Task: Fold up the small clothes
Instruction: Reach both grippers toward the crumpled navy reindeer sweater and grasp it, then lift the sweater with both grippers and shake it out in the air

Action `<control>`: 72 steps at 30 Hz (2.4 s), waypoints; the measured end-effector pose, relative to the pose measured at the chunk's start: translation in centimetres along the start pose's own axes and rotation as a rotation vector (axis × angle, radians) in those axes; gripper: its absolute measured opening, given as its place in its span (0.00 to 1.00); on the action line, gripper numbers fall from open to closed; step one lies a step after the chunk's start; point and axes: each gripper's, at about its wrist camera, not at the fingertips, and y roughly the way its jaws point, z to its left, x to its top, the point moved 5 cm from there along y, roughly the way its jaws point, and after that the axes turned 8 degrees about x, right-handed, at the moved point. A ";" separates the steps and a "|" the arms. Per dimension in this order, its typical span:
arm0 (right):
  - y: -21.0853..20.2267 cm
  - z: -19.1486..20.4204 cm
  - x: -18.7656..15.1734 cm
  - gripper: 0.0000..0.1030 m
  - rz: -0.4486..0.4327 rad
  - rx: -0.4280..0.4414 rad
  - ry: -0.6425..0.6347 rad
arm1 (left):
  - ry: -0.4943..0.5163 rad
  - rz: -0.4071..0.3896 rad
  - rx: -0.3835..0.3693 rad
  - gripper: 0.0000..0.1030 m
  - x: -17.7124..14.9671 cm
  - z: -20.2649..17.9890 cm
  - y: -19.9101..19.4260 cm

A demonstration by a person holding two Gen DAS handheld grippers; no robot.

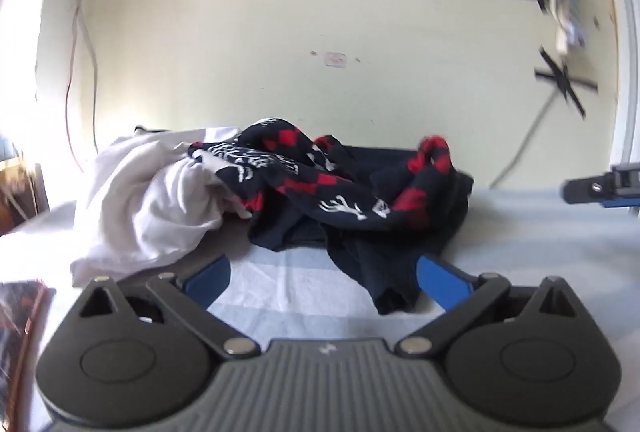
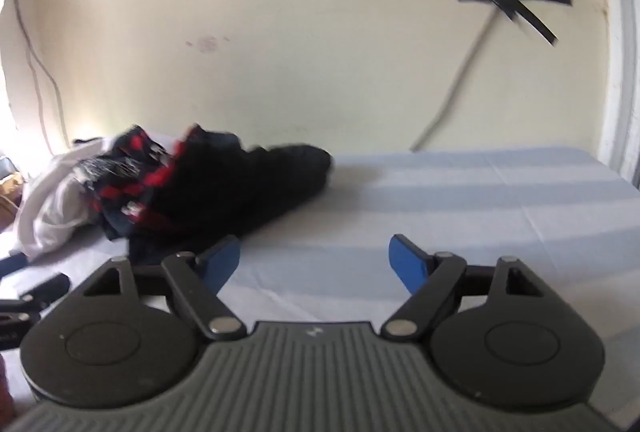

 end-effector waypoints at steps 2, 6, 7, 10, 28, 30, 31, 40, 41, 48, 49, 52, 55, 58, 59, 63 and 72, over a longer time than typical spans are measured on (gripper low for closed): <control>1.5 2.9 1.9 0.82 -0.014 0.047 -0.017 | -0.050 -0.011 0.007 1.00 0.0 0.6 0.0; 6.7 6.3 3.7 0.82 0.051 0.125 0.039 | -0.073 -0.007 -0.020 1.00 -0.8 1.8 1.3; 8.2 6.8 3.6 0.81 0.081 0.111 0.035 | -0.076 -0.007 -0.019 1.00 -0.8 1.9 1.4; 11.8 6.9 2.2 0.13 0.190 0.050 -0.002 | -0.092 -0.008 -0.019 1.00 -0.7 2.6 1.0; -19.2 -9.7 0.3 0.13 -0.178 -0.442 -0.082 | 0.356 -0.236 -0.078 1.00 9.4 -4.4 -1.1; -19.0 -11.3 -1.0 0.13 -0.173 -0.432 0.002 | 0.513 -0.242 -0.070 0.98 8.1 -7.5 0.0; -18.7 -11.8 -1.3 0.13 -0.174 -0.437 0.025 | 0.585 -0.241 -0.076 0.95 7.3 -9.0 0.4; -18.6 -11.9 -4.0 0.14 -0.247 -0.425 0.124 | 1.106 -0.290 -0.186 0.93 0.5 -17.5 3.3; -18.6 -12.0 -4.0 0.14 -0.250 -0.418 0.129 | 1.156 -0.285 -0.212 0.92 -0.6 -18.2 3.6; -18.9 -11.4 -3.9 0.14 -0.278 -0.400 0.125 | 1.260 -0.268 -0.344 0.90 -3.8 -21.9 4.4; -18.8 -11.4 -3.9 0.14 -0.282 -0.398 0.119 | 1.235 -0.262 -0.349 0.88 -3.4 -22.0 4.7; -18.8 -11.5 -3.7 0.14 -0.290 -0.386 0.121 | 1.099 -0.202 -0.369 0.87 -0.4 -21.5 6.2; -18.6 -12.1 -3.7 0.14 -0.296 -0.371 0.130 | 1.011 -0.134 -0.350 0.87 1.1 -20.9 8.8; -17.8 -13.1 -4.0 0.18 -0.282 -0.354 0.143 | 1.047 -0.118 -0.326 0.79 -0.1 -21.0 10.1; -17.5 -13.4 -4.1 0.18 -0.271 -0.347 0.154 | 1.060 -0.117 -0.329 0.76 -0.7 -21.2 10.2; -15.4 -15.1 -5.5 0.39 -0.179 -0.297 0.229 | 1.031 -0.090 -0.370 0.30 -1.6 -21.8 9.7; -16.6 -13.8 -1.9 0.07 -0.250 -0.231 0.155 | 0.674 -0.243 -0.319 0.09 9.0 -17.5 4.6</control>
